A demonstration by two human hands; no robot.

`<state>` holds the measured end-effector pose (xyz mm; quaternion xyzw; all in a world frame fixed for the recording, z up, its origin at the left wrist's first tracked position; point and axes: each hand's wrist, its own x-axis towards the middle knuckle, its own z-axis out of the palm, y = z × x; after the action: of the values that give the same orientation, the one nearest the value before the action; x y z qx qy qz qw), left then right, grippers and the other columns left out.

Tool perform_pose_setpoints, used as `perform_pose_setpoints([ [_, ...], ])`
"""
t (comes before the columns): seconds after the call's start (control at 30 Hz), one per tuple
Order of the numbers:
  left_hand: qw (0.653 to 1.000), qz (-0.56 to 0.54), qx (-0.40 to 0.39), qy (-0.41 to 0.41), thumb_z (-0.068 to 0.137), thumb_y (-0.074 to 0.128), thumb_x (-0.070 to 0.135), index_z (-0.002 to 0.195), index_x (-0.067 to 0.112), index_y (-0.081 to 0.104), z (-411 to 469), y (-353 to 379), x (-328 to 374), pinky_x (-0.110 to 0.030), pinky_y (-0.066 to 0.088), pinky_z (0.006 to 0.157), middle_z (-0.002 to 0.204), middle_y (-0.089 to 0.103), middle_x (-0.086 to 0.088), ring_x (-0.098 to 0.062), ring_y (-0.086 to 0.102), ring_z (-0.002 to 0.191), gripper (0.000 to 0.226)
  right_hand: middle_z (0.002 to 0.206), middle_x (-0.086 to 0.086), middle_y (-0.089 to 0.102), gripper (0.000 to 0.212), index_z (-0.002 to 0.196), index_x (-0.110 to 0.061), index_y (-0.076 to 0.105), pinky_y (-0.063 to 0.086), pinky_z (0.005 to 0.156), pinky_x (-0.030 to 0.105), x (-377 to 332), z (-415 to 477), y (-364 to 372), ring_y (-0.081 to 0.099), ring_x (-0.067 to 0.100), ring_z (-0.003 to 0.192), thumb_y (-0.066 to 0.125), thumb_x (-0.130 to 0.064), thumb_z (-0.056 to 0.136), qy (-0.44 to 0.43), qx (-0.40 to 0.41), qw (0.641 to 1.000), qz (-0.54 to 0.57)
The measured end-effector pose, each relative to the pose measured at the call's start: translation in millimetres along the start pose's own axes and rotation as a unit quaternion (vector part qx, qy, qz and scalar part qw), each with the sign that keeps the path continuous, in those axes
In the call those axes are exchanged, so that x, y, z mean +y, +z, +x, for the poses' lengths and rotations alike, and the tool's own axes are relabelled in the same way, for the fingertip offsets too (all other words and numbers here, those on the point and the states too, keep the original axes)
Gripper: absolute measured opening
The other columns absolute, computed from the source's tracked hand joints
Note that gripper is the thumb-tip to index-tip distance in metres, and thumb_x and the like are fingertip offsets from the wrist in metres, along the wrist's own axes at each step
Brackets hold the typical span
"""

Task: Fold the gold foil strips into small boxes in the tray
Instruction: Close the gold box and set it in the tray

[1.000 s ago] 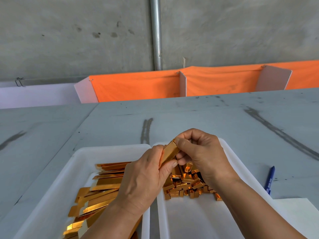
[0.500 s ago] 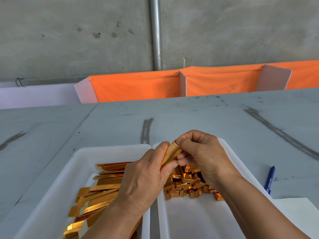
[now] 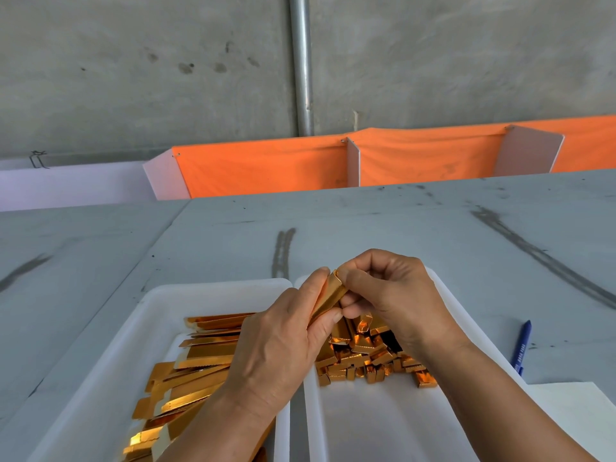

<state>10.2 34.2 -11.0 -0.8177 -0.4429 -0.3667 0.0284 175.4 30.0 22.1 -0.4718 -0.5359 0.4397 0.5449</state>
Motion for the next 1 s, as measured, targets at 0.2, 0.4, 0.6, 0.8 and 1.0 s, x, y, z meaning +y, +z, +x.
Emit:
perform_pose_setpoints([
  [0.2,0.999,-0.015,0.004,-0.030,0.088,0.034,0.060,0.144,0.024,0.039,-1.6,0.7,-3.7,-0.014,0.052,0.063,0.096,0.065,0.006,-0.007,0.063,0.077,0.067,0.073,0.006,0.074,0.031,0.083,-0.029,0.080,0.059,0.065,0.022,0.2,-0.9,1.4,0.073,0.016,0.066,0.062,-0.006,0.095,-0.017,-0.023,1.000,-0.007],
  [0.4,0.999,-0.024,-0.007,-0.036,0.088,0.034,0.061,0.143,0.026,0.038,-2.9,0.3,-3.3,-0.007,0.046,0.061,0.093,0.062,0.011,-0.004,0.060,0.074,0.066,0.076,0.006,0.075,0.027,0.087,-0.028,0.079,0.060,0.068,0.024,0.9,0.3,-1.9,0.074,0.018,0.069,0.064,-0.007,0.093,-0.023,-0.027,0.999,-0.023],
  [0.6,0.999,-0.029,-0.017,-0.043,0.084,0.026,0.066,0.142,0.029,0.037,-3.7,0.5,-2.1,-0.004,0.040,0.054,0.084,0.049,0.019,0.001,0.052,0.063,0.069,0.076,0.001,0.075,0.022,0.091,-0.029,0.077,0.062,0.077,0.049,5.7,-0.3,-1.3,0.074,0.015,0.073,0.063,-0.012,0.095,-0.054,-0.015,0.991,-0.119],
  [0.8,0.999,-0.019,-0.025,-0.036,0.087,0.031,0.063,0.140,0.030,0.039,-2.5,-0.8,-1.6,-0.020,0.053,0.060,0.088,0.060,0.010,-0.008,0.059,0.070,0.063,0.074,-0.001,0.074,0.026,0.087,-0.036,0.074,0.058,0.070,0.061,8.0,-0.1,-0.8,0.071,0.035,0.073,0.065,-0.013,0.093,-0.070,-0.002,0.987,-0.146],
  [1.0,1.000,-0.004,-0.021,-0.009,0.092,0.038,0.056,0.136,0.030,0.035,-1.5,-3.0,0.0,-0.028,0.056,0.053,0.086,0.064,0.004,-0.012,0.063,0.065,0.051,0.074,0.008,0.074,0.017,0.085,-0.016,0.074,0.062,0.067,0.038,5.0,2.5,-5.6,0.073,0.027,0.070,0.065,-0.005,0.092,-0.004,-0.016,0.998,-0.065],
])
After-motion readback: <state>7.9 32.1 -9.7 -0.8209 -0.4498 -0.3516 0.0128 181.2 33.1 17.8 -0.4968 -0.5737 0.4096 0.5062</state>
